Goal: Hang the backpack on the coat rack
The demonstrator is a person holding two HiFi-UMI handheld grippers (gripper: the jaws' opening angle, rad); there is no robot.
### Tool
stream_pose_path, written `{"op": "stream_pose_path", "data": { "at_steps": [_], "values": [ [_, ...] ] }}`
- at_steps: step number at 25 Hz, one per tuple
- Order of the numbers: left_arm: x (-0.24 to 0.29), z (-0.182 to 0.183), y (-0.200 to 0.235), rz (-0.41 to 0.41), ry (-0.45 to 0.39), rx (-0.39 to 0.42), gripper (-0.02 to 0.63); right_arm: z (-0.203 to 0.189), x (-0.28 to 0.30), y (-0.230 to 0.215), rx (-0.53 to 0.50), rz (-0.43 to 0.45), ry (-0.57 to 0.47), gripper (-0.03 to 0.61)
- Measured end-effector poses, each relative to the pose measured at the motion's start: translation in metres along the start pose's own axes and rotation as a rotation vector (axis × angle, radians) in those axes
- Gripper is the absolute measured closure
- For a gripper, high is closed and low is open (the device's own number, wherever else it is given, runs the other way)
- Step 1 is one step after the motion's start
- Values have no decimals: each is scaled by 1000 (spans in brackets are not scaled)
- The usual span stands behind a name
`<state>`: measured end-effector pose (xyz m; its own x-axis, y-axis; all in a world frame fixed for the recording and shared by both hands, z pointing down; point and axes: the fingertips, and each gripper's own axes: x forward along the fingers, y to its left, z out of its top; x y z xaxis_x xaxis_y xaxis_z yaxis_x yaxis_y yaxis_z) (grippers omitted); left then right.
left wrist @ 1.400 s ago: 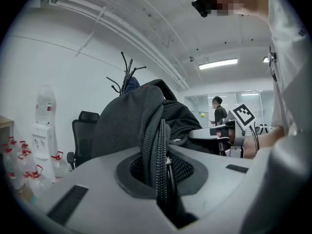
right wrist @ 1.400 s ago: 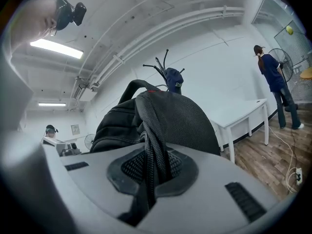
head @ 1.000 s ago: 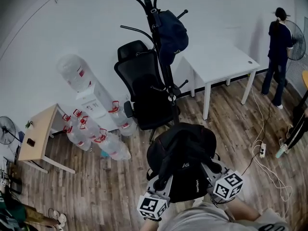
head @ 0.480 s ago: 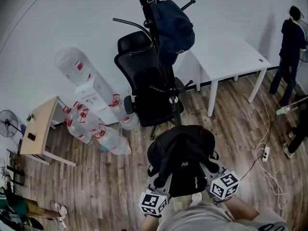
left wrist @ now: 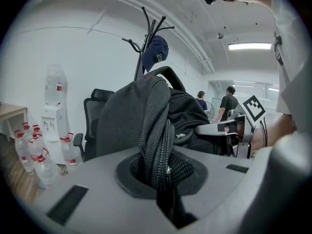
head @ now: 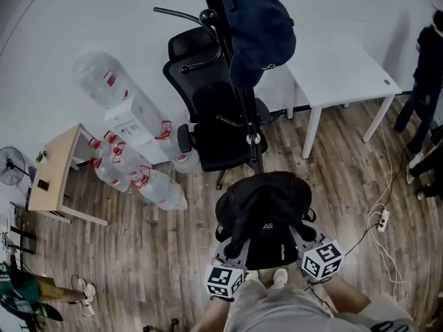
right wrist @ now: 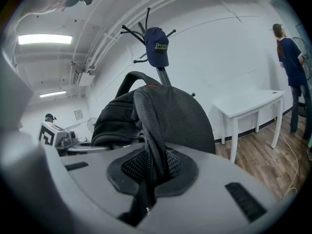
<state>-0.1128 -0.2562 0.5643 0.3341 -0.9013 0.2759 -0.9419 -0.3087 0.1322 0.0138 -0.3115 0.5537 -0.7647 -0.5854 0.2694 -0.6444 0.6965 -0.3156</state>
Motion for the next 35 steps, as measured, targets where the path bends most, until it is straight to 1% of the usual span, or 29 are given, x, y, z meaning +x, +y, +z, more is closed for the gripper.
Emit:
{"op": "stream_pose_path", "data": {
  "at_steps": [9,14,23,28,35],
  "values": [
    [39,-12,40,-70,57,-21,578,-14,42,-19,35,-98,48,549],
    [59,-17,63,-91,74,-20,578,-20,68,-29,50,-131,70,549],
    [87,-25,94,-78,55,20,578,-27,105,-45,65,-174,65,549],
    [105,-30,106,-68,55,15,577,-27,123,-58,55,-198,62,549],
    [129,-45,121,-61,84,2,578,-37,146,-76,49,-223,81,549]
  ]
}}
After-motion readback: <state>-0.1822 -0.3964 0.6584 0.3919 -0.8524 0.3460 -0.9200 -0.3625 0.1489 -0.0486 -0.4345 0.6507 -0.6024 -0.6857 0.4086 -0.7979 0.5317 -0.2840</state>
